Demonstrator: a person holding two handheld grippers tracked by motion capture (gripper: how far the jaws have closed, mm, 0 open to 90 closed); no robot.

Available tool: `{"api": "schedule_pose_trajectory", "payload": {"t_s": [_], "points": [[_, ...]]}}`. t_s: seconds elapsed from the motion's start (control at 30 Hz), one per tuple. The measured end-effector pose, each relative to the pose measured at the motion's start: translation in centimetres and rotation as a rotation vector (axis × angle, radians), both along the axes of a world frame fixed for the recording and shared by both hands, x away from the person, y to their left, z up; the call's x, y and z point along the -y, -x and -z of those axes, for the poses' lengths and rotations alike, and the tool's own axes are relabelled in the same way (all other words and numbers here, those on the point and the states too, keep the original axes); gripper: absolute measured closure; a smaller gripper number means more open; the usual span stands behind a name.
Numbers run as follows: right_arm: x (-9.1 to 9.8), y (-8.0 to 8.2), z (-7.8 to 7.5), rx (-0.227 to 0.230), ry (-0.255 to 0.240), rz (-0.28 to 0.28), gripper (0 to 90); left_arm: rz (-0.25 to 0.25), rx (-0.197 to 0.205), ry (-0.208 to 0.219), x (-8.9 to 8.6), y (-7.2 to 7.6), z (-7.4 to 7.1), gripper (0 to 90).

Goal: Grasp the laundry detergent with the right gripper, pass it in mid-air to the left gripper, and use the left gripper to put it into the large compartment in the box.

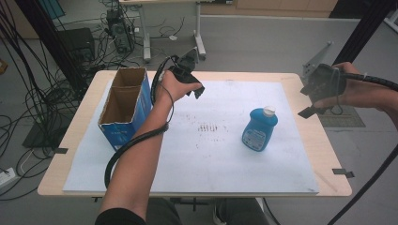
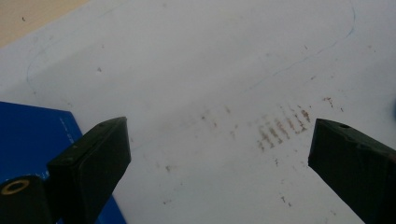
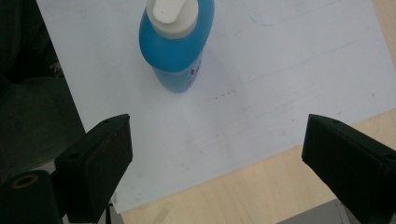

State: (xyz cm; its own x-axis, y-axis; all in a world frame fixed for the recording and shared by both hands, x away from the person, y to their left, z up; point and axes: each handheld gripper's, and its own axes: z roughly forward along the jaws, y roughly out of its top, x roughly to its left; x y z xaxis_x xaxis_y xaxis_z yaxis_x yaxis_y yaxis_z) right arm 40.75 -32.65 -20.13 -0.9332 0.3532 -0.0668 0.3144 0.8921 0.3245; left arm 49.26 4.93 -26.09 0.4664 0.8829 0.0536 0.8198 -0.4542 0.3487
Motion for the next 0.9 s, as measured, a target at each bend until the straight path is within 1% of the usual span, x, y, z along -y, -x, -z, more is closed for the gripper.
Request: {"api": "schedule_pose_trajectory", "payload": {"t_s": [0.23, 0.57, 0.8, 0.87, 0.9], "points": [[0.0, 0.1, -0.2, 0.0, 0.009, -0.001, 8.4, 0.0, 0.0, 0.002, -0.3, 0.1, -0.2, 6.1], [0.3, 0.4, -0.1, -0.001, 0.017, 0.001, 8.1, 0.005, 0.006, 0.003, -0.3, 0.3, -0.4, 6.0], [0.8, 1.1, 0.4, 0.001, 0.013, 0.011, 7.6, 0.007, 0.01, 0.005, -0.2, 0.7, -0.4, 6.0], [0.9, 1.3, 0.7, 0.005, 0.007, 0.015, 7.4, 0.009, 0.007, 0.001, -0.1, 0.8, -0.4, 6.0], [1.1, 1.6, 1.1, 0.001, 0.002, 0.019, 7.4, 0.013, 0.007, 0.001, -0.1, 0.9, -0.4, 6.0]]}}
